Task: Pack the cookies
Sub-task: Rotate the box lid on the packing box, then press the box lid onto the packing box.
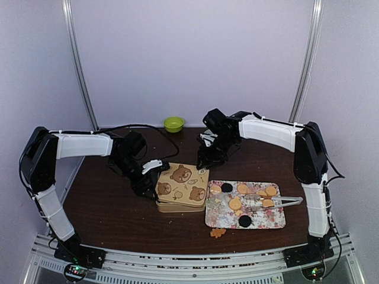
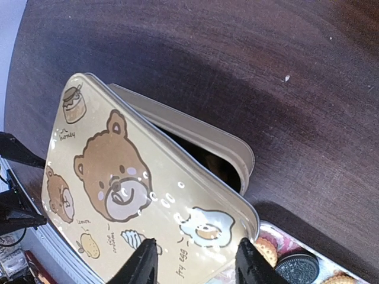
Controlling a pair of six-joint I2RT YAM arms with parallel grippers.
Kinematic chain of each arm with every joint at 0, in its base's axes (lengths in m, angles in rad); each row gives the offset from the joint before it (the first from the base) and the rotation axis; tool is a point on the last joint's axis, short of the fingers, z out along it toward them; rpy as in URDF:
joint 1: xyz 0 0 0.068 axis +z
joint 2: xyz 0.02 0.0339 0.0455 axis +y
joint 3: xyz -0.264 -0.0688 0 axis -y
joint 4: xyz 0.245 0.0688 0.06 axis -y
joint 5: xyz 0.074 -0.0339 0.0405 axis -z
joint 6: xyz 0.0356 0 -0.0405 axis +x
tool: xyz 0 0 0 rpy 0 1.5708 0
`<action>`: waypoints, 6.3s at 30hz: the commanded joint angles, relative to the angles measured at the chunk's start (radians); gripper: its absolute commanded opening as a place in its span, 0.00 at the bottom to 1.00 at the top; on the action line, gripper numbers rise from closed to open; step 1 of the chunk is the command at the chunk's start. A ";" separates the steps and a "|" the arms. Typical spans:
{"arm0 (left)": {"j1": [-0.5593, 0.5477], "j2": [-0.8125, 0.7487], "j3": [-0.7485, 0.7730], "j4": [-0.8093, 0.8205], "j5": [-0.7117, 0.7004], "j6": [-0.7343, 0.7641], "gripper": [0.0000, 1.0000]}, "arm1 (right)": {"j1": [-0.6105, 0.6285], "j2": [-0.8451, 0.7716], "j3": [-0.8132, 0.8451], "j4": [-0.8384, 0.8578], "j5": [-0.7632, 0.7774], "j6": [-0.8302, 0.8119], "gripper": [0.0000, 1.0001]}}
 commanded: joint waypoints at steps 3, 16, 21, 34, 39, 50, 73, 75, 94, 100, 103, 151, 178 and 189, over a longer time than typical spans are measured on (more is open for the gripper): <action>0.063 -0.017 0.062 -0.033 0.019 -0.030 0.72 | -0.008 -0.170 -0.073 0.001 0.058 -0.008 0.52; 0.072 0.086 0.179 0.004 -0.005 -0.089 0.73 | 0.019 -0.227 -0.363 0.181 0.020 0.055 0.54; 0.071 0.105 0.170 0.015 -0.025 -0.090 0.69 | 0.037 -0.183 -0.334 0.194 0.002 0.058 0.54; 0.061 0.087 0.091 0.015 -0.005 -0.057 0.58 | 0.041 -0.085 -0.227 0.155 0.006 0.027 0.43; 0.042 0.074 0.071 0.012 0.005 -0.041 0.58 | 0.042 -0.062 -0.174 0.110 0.023 0.002 0.40; 0.022 0.068 0.089 -0.013 0.003 -0.042 0.59 | 0.029 -0.014 -0.109 0.064 0.044 -0.023 0.38; 0.033 0.056 0.173 -0.061 -0.069 -0.083 0.67 | -0.016 0.005 -0.102 0.099 -0.006 -0.010 0.35; 0.034 0.058 0.176 -0.052 -0.073 -0.090 0.66 | -0.013 0.019 -0.083 0.098 -0.010 -0.007 0.34; 0.040 0.090 0.138 -0.011 -0.082 -0.078 0.67 | 0.023 0.038 0.019 0.096 -0.032 0.023 0.32; 0.045 0.115 0.123 0.013 -0.103 -0.062 0.66 | 0.029 0.039 0.010 0.091 -0.027 0.022 0.32; 0.050 0.119 0.101 0.028 -0.121 -0.060 0.63 | 0.029 0.036 0.008 0.086 -0.024 0.019 0.32; 0.385 -0.132 0.044 -0.012 0.085 -0.170 0.89 | 0.319 0.245 0.249 0.035 0.034 -0.006 0.28; 0.179 0.174 0.209 0.163 0.144 -0.437 0.97 | 0.029 -0.204 -0.304 0.288 0.045 0.076 0.56; 0.154 0.244 0.180 0.214 0.173 -0.445 0.60 | 0.055 -0.149 -0.351 0.343 0.022 0.091 0.53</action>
